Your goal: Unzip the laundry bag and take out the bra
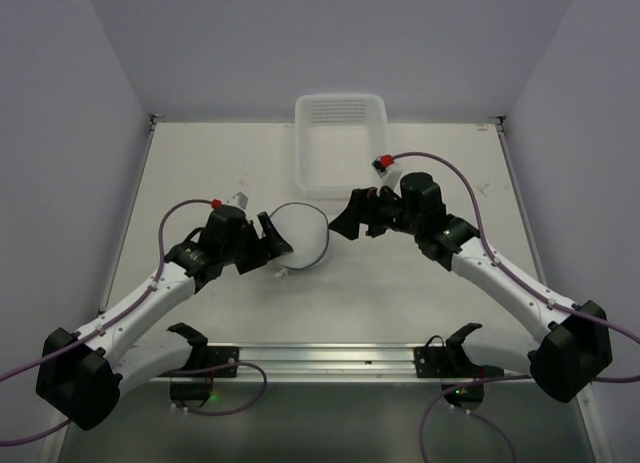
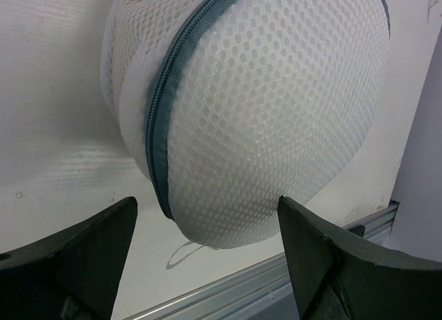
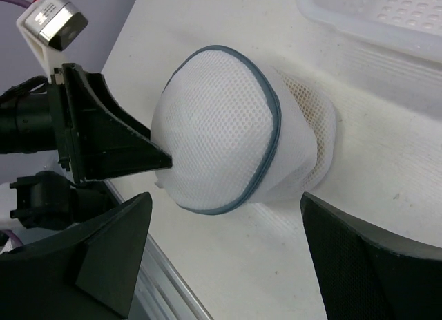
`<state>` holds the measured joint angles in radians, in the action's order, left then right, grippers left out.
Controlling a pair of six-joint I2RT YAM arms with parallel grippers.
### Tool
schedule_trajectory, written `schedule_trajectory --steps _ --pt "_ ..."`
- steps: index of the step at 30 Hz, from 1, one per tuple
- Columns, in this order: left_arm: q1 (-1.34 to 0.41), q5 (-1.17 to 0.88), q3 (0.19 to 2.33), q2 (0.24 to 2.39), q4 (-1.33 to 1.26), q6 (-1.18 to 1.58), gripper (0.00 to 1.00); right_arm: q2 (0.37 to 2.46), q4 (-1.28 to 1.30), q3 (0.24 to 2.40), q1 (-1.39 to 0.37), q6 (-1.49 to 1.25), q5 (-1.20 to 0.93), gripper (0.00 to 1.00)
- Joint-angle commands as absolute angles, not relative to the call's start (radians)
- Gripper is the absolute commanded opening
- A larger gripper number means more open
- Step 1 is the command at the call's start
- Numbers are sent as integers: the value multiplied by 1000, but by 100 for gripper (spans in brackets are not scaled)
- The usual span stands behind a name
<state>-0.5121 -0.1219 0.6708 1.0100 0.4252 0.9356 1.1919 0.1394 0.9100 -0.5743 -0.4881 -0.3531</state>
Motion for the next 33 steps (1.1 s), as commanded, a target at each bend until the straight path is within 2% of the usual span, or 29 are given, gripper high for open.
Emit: schedule_trajectory --steps 1,5,8,11,12,14,15,16,23,33 --pt "-514 -89 663 992 382 999 86 1147 155 874 -600 -442 -330 90" --pt "-514 -86 650 994 338 991 86 1109 143 845 -644 -408 -302 90" --pt "-514 -124 634 1014 270 1017 75 1094 106 804 -681 -432 -287 89" --pt "-517 -150 650 1028 242 1028 53 1086 58 775 -713 -454 -250 86" --pt "-517 -152 656 1037 242 1026 40 1086 36 756 -730 -462 -221 86" --pt "-520 -155 670 1042 242 1041 28 1103 31 750 -744 -488 -196 81" --pt "-520 -155 673 1043 244 1049 17 1107 20 743 -758 -495 -175 79" --pt "-523 -155 678 1046 241 1061 13 1112 9 738 -768 -502 -166 77" --pt "-548 -149 690 1078 241 1132 9 1178 -71 735 -857 -552 -159 60" --pt "-575 -84 713 1086 258 1210 5 1316 -161 768 -966 -595 -147 50"
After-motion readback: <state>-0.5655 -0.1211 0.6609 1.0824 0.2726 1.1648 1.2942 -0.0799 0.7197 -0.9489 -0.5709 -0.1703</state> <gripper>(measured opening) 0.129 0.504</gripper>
